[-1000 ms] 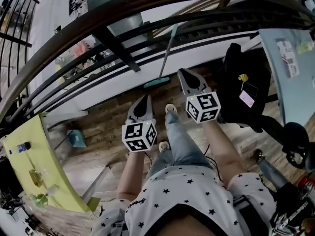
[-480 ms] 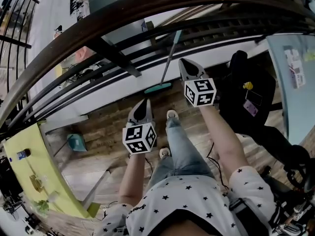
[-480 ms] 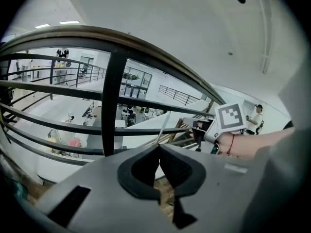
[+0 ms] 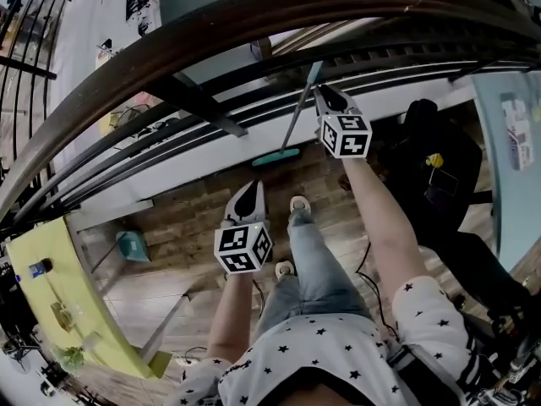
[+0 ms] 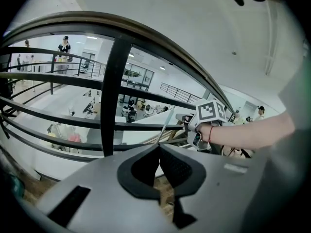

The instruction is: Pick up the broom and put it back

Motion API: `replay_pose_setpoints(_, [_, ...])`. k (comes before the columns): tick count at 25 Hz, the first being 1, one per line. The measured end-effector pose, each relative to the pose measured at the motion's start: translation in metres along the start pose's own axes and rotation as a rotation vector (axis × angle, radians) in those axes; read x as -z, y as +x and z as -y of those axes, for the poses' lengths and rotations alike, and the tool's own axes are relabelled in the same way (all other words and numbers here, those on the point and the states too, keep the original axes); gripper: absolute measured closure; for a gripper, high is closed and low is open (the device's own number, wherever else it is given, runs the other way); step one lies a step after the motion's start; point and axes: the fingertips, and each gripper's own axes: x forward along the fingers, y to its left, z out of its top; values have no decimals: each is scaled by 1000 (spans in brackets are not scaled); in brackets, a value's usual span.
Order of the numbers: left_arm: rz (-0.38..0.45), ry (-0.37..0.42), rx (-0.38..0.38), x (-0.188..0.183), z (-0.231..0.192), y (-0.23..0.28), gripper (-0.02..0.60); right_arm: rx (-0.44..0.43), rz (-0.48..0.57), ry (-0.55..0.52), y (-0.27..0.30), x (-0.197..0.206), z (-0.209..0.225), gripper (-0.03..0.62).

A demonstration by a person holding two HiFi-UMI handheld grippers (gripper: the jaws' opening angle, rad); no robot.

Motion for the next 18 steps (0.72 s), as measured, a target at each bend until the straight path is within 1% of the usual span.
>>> replay_pose_setpoints(3, [-3,-9,20,4,1,7,569,-10,-17,6,19,7,9,477])
replay_pose_setpoints(4, [-3,-11,25,4,1,9,569,-9,-21,7,26,9,12,458])
replay_pose_setpoints(6, [-4,-10,31,4,-1,12,569,-5,-28,4,38,12,16,440])
replay_pose_setpoints(11, [-11,-12,20,3,-11,19,569,17,-61,-38,64,16,23,427])
replay_pose_setpoints(18, [-5,-27,16,3,-17,24,569,44,-82,-43,84,17,34,428])
